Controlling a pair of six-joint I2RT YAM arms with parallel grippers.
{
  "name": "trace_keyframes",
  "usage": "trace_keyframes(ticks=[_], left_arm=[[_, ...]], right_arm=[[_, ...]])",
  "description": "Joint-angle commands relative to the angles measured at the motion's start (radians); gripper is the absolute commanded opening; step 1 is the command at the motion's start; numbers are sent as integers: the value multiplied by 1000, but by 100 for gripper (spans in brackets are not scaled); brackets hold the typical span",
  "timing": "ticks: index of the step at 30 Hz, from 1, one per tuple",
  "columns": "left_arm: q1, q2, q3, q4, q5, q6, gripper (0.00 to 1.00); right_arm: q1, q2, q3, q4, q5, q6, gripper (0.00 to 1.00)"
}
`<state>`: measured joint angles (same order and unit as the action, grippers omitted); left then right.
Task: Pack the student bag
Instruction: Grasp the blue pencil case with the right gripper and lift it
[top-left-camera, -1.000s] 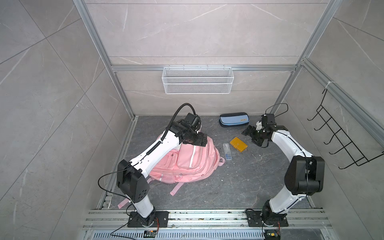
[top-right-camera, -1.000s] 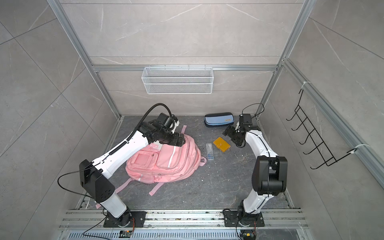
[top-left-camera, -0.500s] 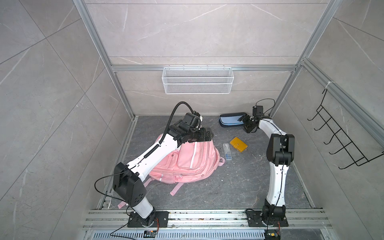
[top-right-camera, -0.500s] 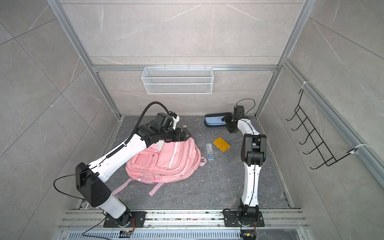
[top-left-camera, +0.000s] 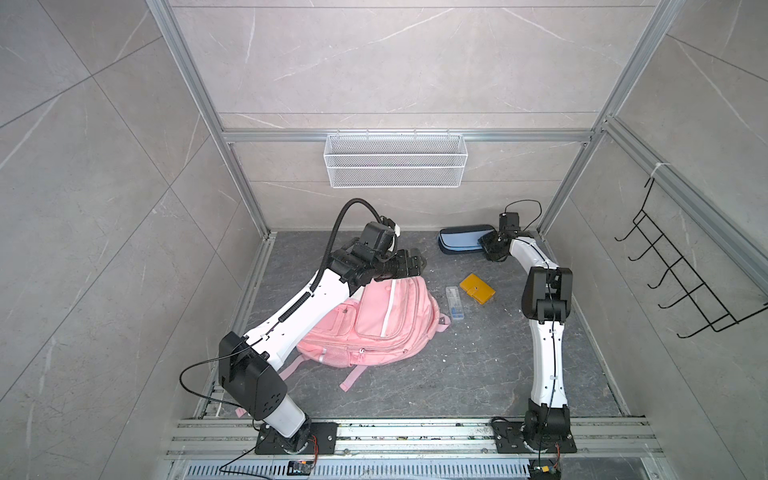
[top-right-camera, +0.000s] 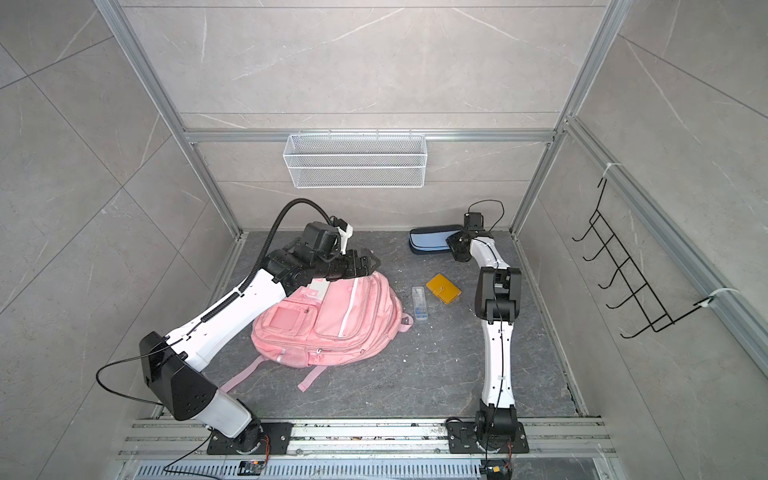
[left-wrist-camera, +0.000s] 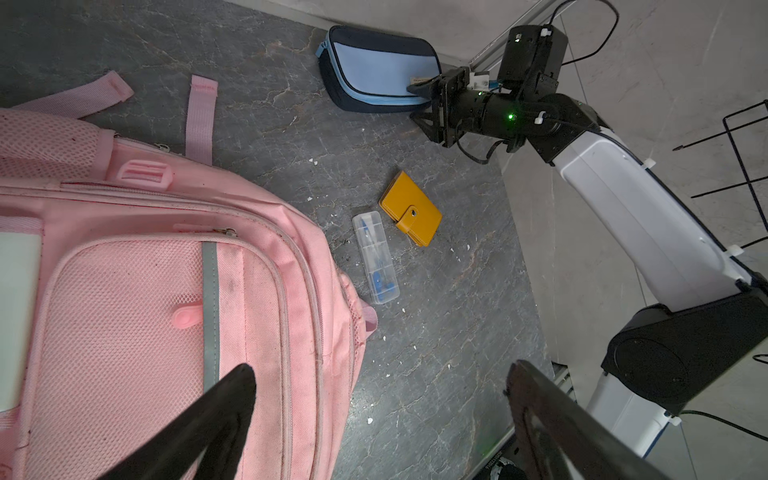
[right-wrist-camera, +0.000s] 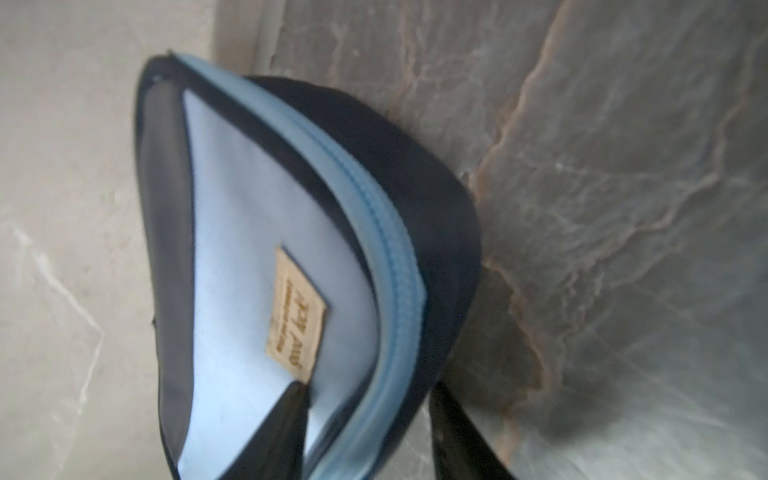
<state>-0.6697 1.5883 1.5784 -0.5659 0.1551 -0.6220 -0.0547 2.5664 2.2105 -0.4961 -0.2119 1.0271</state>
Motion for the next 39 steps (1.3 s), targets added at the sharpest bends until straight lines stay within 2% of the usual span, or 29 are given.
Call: trace_keyframes(ticks=[1,5,7,8,10,13,16,20,23,31,36,39], left_arm=[[-4,-5,41,28,-15,-5,96],[-2,-4,41,26,-22,-4,96],[-2,-3,41,24,-19,-2,97],[-2,-1,42,26,-13,-3,97],[3,1,46,29,1,-18,99],[52,-21,-7,102,65,-99,99],[107,-16,-13,103,131,-148,99],[145,45,68,4,212,-91,99],[169,86,98,-8,296,-61,99],[210,135,148,-54,363,37,99],[211,162,141,-54,463,110,99],[209,170,118,-50,515,144,99]], right_arm=[[3,40,22,-57,32,8,32],[3,26,-2,-50,37,2,18],[4,12,-25,-19,31,-11,4],[4,5,-33,7,18,-23,0],[3,4,-51,96,-36,-58,0],[4,-55,-67,135,-97,-120,0],[6,-161,-179,216,-156,-198,0],[29,-337,-373,286,-258,-315,0],[66,-482,-539,302,-332,-388,0],[149,-907,-1047,437,-509,-419,0],[196,-1088,-1155,376,-627,-486,0],[224,-1158,-1164,330,-654,-518,0]])
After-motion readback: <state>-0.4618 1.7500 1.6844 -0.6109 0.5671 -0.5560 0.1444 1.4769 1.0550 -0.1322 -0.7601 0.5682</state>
